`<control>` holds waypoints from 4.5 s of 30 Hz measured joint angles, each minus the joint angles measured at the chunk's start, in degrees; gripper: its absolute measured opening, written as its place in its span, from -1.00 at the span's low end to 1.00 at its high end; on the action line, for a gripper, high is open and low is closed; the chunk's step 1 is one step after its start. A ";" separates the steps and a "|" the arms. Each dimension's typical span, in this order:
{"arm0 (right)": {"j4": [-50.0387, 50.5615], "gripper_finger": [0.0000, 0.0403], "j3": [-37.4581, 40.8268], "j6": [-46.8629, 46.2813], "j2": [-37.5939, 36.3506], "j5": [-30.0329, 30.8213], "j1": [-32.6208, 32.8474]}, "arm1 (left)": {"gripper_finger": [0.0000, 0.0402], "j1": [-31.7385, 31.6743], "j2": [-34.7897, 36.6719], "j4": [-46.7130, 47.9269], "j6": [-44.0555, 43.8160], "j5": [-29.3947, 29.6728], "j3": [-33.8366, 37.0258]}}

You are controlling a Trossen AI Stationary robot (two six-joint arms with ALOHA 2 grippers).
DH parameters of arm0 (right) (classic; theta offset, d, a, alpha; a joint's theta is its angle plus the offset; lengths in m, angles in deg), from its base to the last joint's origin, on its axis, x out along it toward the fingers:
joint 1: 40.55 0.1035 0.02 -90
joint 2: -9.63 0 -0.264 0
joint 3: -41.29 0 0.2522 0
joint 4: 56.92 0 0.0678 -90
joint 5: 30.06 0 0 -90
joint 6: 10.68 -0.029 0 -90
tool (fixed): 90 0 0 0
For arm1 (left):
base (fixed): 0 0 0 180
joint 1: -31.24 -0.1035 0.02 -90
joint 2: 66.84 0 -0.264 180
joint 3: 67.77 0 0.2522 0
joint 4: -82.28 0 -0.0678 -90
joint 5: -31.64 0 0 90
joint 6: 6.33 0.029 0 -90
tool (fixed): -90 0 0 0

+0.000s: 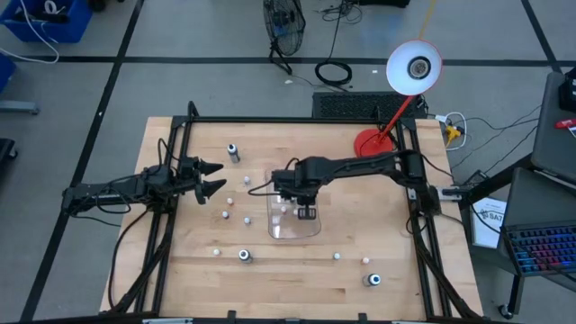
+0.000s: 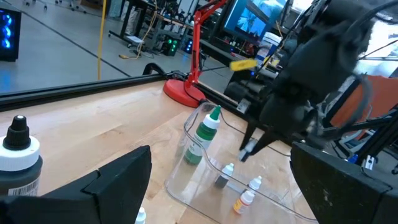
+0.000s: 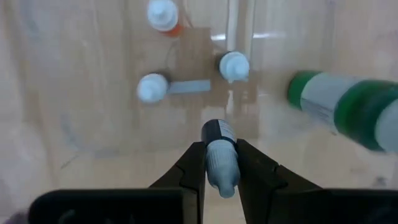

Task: Pick & Place food coloring
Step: Put the small black food coloring bottle into the transparent bin, then put the small purple food coloring bottle into the transparent bin

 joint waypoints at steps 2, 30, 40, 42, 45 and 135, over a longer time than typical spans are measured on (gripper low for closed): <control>-1.90 -0.75 1.88 0.22 0.07 -0.03 0.00 | 0.89 -0.01 -0.02 0.00 0.00 0.00 0.00; -9.44 -0.30 6.17 -3.46 0.05 -2.95 -0.55 | 0.89 0.00 -0.01 0.00 0.00 0.00 0.00; -8.75 -0.34 6.15 -6.69 -2.14 -2.68 -0.57 | 0.89 0.02 -0.01 0.00 0.00 0.00 0.00; -8.46 -0.35 6.15 -8.08 -4.04 -2.65 -0.57 | 0.89 0.01 -0.01 -0.01 0.00 0.00 -0.01; -7.54 -0.36 6.15 -11.99 -7.48 -2.71 -0.28 | 0.89 0.00 0.01 -0.02 0.00 0.00 0.00; -12.46 -0.77 25.59 -47.72 -10.61 1.52 30.92 | 0.89 0.00 -0.02 0.00 0.00 0.02 0.00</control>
